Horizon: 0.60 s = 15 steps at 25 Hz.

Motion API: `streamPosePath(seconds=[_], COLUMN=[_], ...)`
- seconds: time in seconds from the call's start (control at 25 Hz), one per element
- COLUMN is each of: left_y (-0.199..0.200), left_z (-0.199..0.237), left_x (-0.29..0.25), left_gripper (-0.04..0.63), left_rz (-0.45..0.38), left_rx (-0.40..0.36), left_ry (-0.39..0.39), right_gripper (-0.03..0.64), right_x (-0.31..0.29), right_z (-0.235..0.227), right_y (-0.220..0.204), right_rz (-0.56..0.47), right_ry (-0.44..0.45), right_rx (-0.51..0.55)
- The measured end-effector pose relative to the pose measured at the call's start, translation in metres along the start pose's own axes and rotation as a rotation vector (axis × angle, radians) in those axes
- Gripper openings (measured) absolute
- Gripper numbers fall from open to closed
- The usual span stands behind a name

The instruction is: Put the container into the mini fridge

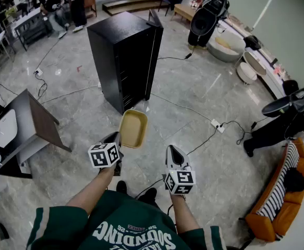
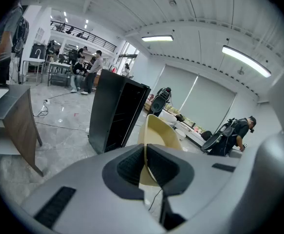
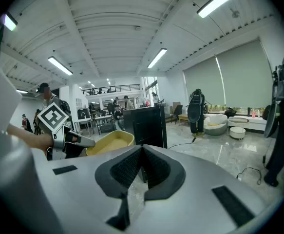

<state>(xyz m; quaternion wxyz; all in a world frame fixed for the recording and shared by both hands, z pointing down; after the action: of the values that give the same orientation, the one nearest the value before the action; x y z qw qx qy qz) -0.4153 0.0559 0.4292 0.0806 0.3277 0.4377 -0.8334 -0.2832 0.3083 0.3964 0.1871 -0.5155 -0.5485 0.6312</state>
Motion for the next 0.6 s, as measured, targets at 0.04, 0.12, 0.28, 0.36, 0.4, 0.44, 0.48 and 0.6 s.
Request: streamPosePath(seconds=[0.04, 0.12, 0.28, 0.36, 0.4, 0.44, 0.48, 0.6], left_y=[0.001, 0.002, 0.006, 0.008, 0.009, 0.010, 0.011, 0.013], left_z=[0.003, 0.006, 0.004, 0.001, 0.001, 0.000, -0.001, -0.004], left_x=[0.001, 0.002, 0.000, -0.003, -0.004, -0.005, -0.006, -0.009], left_gripper=[0.026, 0.026, 0.026, 0.026, 0.026, 0.026, 0.026, 0.026], left_rz=[0.000, -0.001, -0.001, -0.002, -0.003, -0.004, -0.005, -0.006], left_rx=[-0.001, 0.000, -0.002, -0.005, -0.006, -0.006, -0.006, -0.011], left_ry=[0.000, -0.001, -0.009, -0.013, -0.014, -0.015, -0.016, -0.018], right_gripper=[0.035, 0.037, 0.038, 0.037, 0.037, 0.037, 0.037, 0.037], right_x=[-0.002, -0.004, -0.006, -0.007, -0.008, -0.009, -0.010, -0.011], right_z=[0.002, 0.005, 0.006, 0.005, 0.004, 0.003, 0.003, 0.000], right_y=[0.000, 0.002, 0.006, 0.008, 0.009, 0.009, 0.010, 0.011], right_rz=[-0.003, -0.008, -0.016, -0.021, -0.023, -0.023, -0.023, -0.023], right_ry=[-0.005, -0.017, -0.028, -0.029, -0.029, -0.030, -0.031, -0.032], right_rx=[-0.002, -0.001, 0.021, 0.029, 0.031, 0.031, 0.031, 0.033])
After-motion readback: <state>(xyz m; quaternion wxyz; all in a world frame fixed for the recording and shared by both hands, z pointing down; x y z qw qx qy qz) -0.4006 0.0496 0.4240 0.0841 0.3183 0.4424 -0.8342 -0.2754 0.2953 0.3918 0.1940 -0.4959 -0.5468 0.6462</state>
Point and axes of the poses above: the fingertips, and each gripper's own axes: x backward along the fingers, z to its left, y out of its top, the point moved 8 cm from there along x, backward along the fingers, and after that the axes turned 8 degrees about z, right-handed, at the moved point
